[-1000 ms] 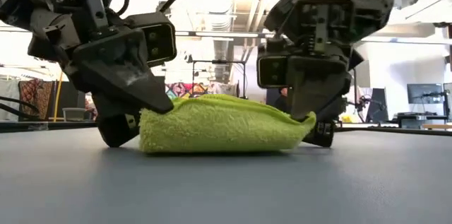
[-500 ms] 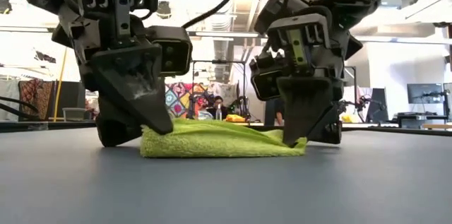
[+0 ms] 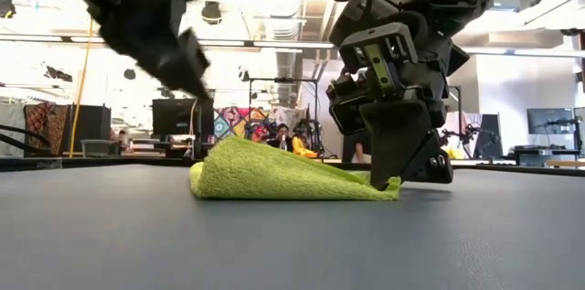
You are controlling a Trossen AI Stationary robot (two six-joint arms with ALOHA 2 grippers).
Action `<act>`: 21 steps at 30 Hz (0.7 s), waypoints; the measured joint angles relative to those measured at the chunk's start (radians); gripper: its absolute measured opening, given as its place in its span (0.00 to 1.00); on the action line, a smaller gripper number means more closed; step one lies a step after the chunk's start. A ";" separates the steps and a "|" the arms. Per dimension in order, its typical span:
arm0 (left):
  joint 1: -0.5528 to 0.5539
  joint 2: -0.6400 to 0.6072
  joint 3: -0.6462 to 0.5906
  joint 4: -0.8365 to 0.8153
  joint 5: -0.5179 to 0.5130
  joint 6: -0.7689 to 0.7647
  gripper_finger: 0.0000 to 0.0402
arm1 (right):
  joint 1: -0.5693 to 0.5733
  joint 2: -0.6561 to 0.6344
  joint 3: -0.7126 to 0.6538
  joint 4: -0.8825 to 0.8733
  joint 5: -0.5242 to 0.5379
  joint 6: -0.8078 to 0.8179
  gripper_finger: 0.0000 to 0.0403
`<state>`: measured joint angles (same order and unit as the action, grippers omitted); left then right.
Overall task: Roll towel
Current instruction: Roll the green towel
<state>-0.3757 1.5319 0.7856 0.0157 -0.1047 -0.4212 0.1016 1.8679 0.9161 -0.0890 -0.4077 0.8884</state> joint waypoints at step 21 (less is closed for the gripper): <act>-0.006 0.224 0.069 0.225 0.013 0.416 0.28 | -0.017 0.001 0.000 0.013 -0.014 0.001 0.06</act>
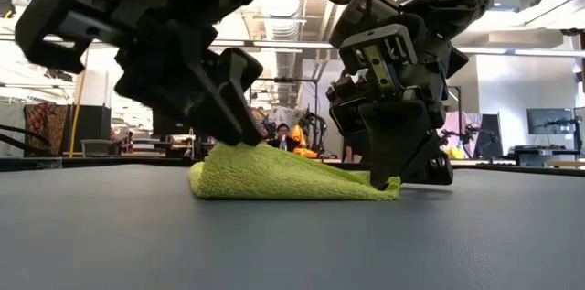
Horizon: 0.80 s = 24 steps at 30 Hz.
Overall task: Roll towel
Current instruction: Roll the green towel
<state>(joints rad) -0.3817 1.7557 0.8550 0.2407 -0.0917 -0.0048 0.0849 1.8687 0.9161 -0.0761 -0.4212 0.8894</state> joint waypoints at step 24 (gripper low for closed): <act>0.007 0.077 0.002 -0.152 0.047 -0.231 0.03 | -0.007 -0.113 -0.003 -0.045 0.061 -0.076 0.17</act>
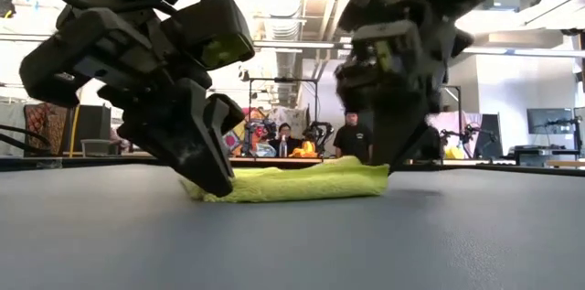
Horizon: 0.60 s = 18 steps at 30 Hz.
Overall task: Roll towel
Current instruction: Roll the green towel
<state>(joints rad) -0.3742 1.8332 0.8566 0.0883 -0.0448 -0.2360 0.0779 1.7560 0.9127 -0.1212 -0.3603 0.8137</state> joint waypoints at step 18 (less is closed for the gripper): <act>-0.010 -0.017 -0.003 -0.007 0.076 -0.069 0.00 | 0.266 -0.161 0.003 -0.006 0.135 -1.076 0.37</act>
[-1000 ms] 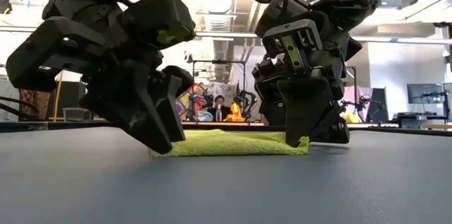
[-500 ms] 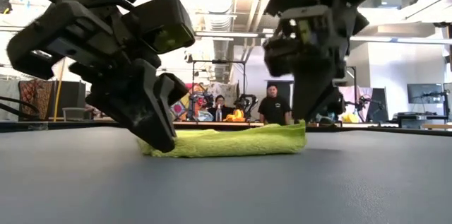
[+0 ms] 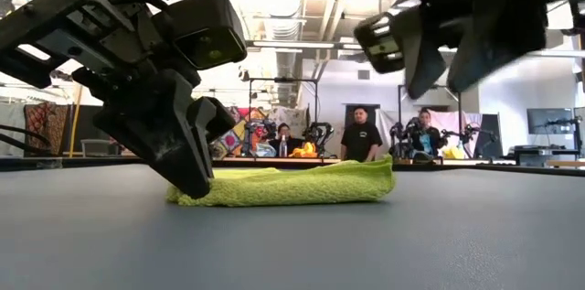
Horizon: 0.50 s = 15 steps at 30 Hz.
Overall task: Roll towel
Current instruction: Roll the green towel
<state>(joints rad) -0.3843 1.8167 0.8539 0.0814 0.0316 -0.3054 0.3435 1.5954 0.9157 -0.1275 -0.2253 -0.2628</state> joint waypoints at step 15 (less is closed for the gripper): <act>0.000 -0.001 -0.001 0.010 0.006 -0.020 0.00 | 0.029 0.191 0.002 0.237 0.204 0.060 0.37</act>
<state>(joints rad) -0.3843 1.8160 0.8528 0.0917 0.0372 -0.3253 0.3724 1.7863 0.9175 0.1097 -0.0217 -0.2026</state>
